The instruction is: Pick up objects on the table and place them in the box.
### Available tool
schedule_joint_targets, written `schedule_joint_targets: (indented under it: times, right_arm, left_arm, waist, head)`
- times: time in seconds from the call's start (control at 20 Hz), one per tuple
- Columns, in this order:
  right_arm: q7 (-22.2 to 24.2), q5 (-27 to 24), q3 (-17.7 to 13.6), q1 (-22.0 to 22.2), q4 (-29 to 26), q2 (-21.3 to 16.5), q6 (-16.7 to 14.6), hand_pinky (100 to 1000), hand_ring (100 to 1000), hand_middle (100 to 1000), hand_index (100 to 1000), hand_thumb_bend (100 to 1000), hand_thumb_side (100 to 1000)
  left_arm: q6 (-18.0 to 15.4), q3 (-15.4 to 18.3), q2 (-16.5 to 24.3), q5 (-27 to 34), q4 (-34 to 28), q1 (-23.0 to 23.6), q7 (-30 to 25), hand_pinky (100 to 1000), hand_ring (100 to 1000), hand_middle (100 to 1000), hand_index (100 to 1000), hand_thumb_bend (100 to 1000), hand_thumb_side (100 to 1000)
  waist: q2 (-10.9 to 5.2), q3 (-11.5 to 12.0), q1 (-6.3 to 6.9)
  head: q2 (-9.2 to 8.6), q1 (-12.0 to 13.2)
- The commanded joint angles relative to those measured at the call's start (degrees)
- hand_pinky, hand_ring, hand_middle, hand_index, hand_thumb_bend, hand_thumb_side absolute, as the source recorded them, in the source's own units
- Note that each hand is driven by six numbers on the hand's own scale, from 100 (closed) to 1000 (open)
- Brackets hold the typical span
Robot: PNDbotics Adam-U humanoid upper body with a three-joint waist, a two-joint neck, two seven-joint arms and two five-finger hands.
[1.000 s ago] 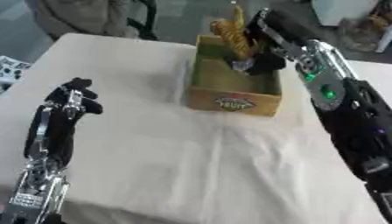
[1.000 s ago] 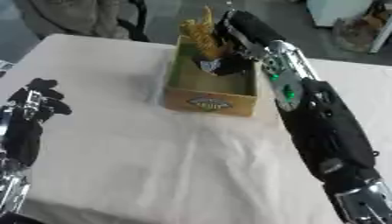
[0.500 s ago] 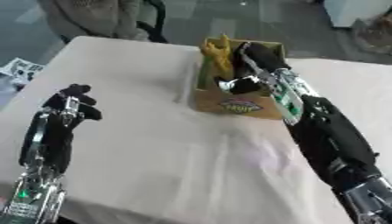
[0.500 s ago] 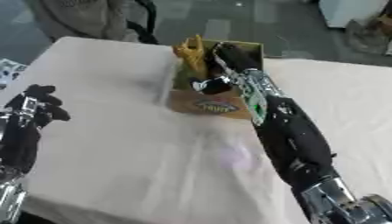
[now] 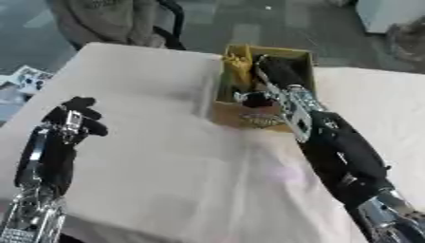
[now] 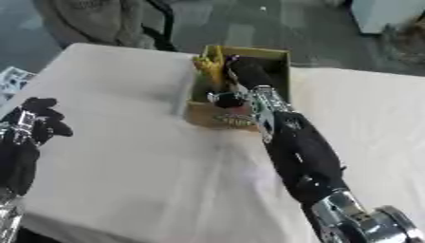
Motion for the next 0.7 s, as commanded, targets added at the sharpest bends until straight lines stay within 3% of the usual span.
schedule_joint_targets:
  times: [0.05, 0.15, 0.25, 0.35, 0.55, 0.6, 0.65, 0.7]
  right_arm:
    - [0.03, 1.72, -0.48, -0.44, 1.76, -0.43, 3.57, 575, 634, 640, 750, 184, 383]
    - [1.41, 1.98, -0.74, -0.71, 2.46, -0.60, 5.89, 719, 750, 779, 824, 251, 362]
    - [2.40, 2.07, -1.07, -1.01, 2.55, -0.83, 7.70, 811, 811, 845, 852, 304, 336]
    - [2.44, 2.07, -1.37, -1.26, 2.29, -1.10, 9.27, 861, 853, 882, 870, 343, 308]
    - [-0.24, 1.13, -2.11, -1.74, 1.26, -1.68, 12.35, 871, 871, 899, 884, 359, 307]
    - [-1.09, 0.61, -2.30, -1.82, 1.09, -1.80, 12.94, 860, 872, 895, 884, 347, 336]
    - [-2.28, -0.41, -2.73, -1.92, 0.78, -1.94, 13.75, 850, 868, 896, 881, 100, 460]
    - [-3.69, -2.32, -3.43, -2.01, 0.38, -2.05, 14.68, 834, 861, 884, 877, 310, 380]
  left_arm:
    - [-0.02, -0.18, 0.05, 0.01, -0.97, -0.66, -0.43, 547, 483, 501, 701, 153, 626]
    - [0.02, -0.24, 0.05, -0.02, -0.95, -0.63, -0.57, 547, 483, 502, 701, 153, 627]
    - [0.05, -0.30, 0.03, -0.01, -0.94, -0.60, -0.67, 547, 483, 502, 701, 152, 628]
    - [0.08, -0.36, 0.02, -0.01, -0.92, -0.56, -0.76, 547, 483, 502, 701, 152, 629]
    - [0.10, -0.36, 0.02, -0.01, -0.86, -0.49, -0.80, 548, 483, 502, 701, 151, 629]
    - [0.11, -0.36, 0.02, -0.01, -0.85, -0.46, -0.80, 548, 483, 502, 701, 151, 629]
    - [0.11, -0.36, 0.02, 0.00, -0.84, -0.43, -0.81, 548, 483, 502, 701, 151, 629]
    - [0.12, -0.35, 0.01, 0.01, -0.83, -0.41, -0.80, 548, 483, 502, 701, 154, 629]
  waist:
    - [-0.42, 0.16, 0.20]
    - [-0.45, 0.19, 0.18]
    - [-0.49, 0.22, 0.16]
    - [-0.52, 0.29, 0.14]
    - [-0.61, 0.38, 0.11]
    - [-0.64, 0.37, 0.11]
    - [-0.67, 0.37, 0.12]
    - [-0.71, 0.35, 0.11]
  head:
    - [-0.68, -0.23]
    - [-0.75, -0.24]
    - [-0.80, -0.25]
    - [-0.86, -0.24]
    - [-0.92, -0.21]
    - [-0.93, -0.17]
    - [-0.95, -0.14]
    - [-0.96, -0.13]
